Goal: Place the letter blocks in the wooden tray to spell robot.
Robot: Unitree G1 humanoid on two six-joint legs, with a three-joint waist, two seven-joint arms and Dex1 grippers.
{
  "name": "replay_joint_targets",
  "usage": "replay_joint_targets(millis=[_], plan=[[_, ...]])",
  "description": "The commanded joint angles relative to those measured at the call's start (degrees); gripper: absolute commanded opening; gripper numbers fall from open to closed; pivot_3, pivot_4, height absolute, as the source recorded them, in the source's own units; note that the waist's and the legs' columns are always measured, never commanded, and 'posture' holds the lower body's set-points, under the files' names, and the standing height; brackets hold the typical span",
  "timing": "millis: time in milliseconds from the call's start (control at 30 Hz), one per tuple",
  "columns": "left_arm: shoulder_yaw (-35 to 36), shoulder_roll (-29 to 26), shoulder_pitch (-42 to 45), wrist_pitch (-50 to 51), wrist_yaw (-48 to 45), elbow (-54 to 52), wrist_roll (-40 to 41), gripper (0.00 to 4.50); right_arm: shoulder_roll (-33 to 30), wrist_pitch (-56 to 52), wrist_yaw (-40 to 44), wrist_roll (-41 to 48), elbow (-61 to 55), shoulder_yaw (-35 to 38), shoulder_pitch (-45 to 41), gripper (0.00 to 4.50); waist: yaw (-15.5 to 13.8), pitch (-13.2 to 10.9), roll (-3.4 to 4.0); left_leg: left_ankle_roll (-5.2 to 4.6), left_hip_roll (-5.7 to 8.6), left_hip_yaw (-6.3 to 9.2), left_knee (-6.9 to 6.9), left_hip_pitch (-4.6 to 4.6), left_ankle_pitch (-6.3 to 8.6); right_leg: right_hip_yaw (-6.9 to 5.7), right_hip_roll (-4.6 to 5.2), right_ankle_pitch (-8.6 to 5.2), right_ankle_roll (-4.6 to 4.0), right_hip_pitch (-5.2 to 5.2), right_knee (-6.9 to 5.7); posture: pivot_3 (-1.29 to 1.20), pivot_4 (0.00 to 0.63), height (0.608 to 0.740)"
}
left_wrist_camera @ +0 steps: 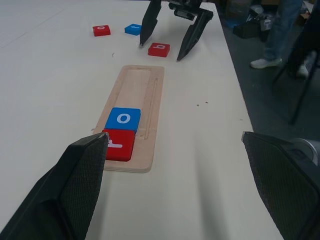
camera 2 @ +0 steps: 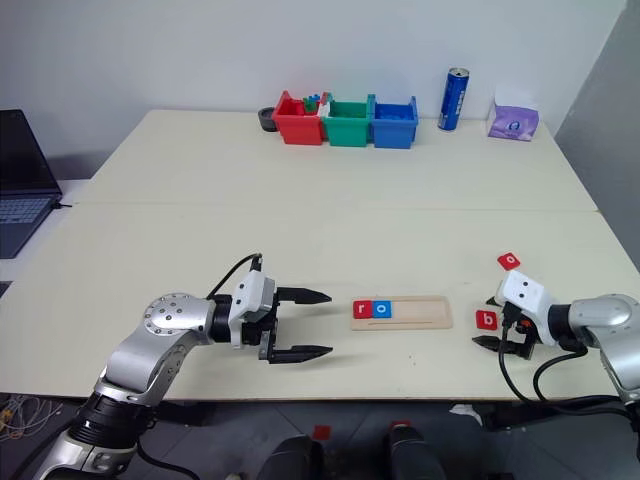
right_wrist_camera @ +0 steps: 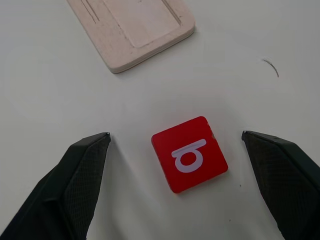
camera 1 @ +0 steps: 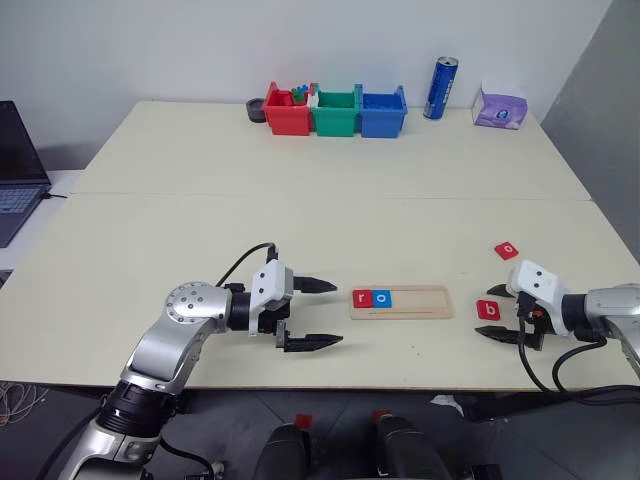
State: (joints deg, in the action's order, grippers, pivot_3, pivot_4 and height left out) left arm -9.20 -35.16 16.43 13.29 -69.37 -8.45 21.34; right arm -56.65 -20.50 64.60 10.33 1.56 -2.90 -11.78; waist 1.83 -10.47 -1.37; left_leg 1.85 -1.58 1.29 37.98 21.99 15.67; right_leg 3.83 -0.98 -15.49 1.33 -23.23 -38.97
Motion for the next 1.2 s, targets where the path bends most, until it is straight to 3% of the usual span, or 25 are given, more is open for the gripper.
replay_joint_targets(millis=[33,233,267,400,533,833,1200], plan=[[0.8,-0.7,-0.5,-0.7,0.1,-1.8,0.4,4.50,-0.6,1.5,1.2,-1.1,1.4,-0.3,-1.0,3.57,0.0,0.0,0.00,0.00,0.00,0.01,0.00,0.01,0.00,0.00,0.00,0.00,0.00,0.00,0.00,0.00,0.150,0.740],[1.9,-2.1,-1.3,-1.7,0.0,-0.4,0.1,4.50,-0.7,-0.2,1.8,0.5,-1.2,0.8,-1.0,1.57,0.0,0.0,0.00,0.00,-0.02,0.01,0.04,-0.01,0.00,0.01,0.02,0.01,0.00,0.01,-0.02,0.00,0.150,0.740],[2.2,-2.5,-1.4,-2.0,-0.1,-0.1,0.1,4.50,-1.0,-1.0,1.9,0.9,-3.1,1.0,-1.1,1.46,0.0,0.0,0.00,0.00,-0.02,0.00,0.04,-0.01,0.00,0.00,0.03,0.00,0.00,0.01,-0.03,0.00,0.150,0.740],[2.7,-3.6,-1.6,-2.8,-0.4,1.1,-0.2,4.50,-0.3,-7.0,2.0,4.1,-13.3,0.9,-3.3,1.47,0.1,0.0,0.03,0.00,-0.03,0.03,0.02,-0.03,0.00,-0.01,0.02,0.00,0.00,0.00,-0.04,0.00,0.150,0.740],[3.0,-4.0,-0.7,-3.1,-0.6,2.7,-0.1,4.50,3.3,-12.8,1.4,5.3,-20.9,-4.3,-8.8,1.47,0.4,0.0,0.06,0.01,-0.05,0.14,0.01,-0.06,0.00,-0.02,0.00,0.01,0.00,-0.03,-0.07,0.00,0.150,0.740],[3.4,-4.0,0.1,-4.7,-0.6,5.3,-0.8,4.50,9.7,-12.2,1.6,-1.5,-12.9,-16.4,-20.5,1.47,-0.2,0.0,0.02,0.00,-0.02,0.08,0.05,0.09,0.00,-0.12,0.10,0.08,-0.13,-0.06,0.01,0.00,0.150,0.740],[4.0,-4.0,-1.1,-4.7,0.6,4.0,-1.0,4.50,13.1,-7.6,5.4,-6.5,-2.0,-21.3,-27.3,1.47,0.0,0.0,0.03,0.00,-0.06,0.09,0.02,0.09,0.00,-0.22,0.08,0.16,-0.28,-0.08,-0.02,0.00,0.150,0.740]])
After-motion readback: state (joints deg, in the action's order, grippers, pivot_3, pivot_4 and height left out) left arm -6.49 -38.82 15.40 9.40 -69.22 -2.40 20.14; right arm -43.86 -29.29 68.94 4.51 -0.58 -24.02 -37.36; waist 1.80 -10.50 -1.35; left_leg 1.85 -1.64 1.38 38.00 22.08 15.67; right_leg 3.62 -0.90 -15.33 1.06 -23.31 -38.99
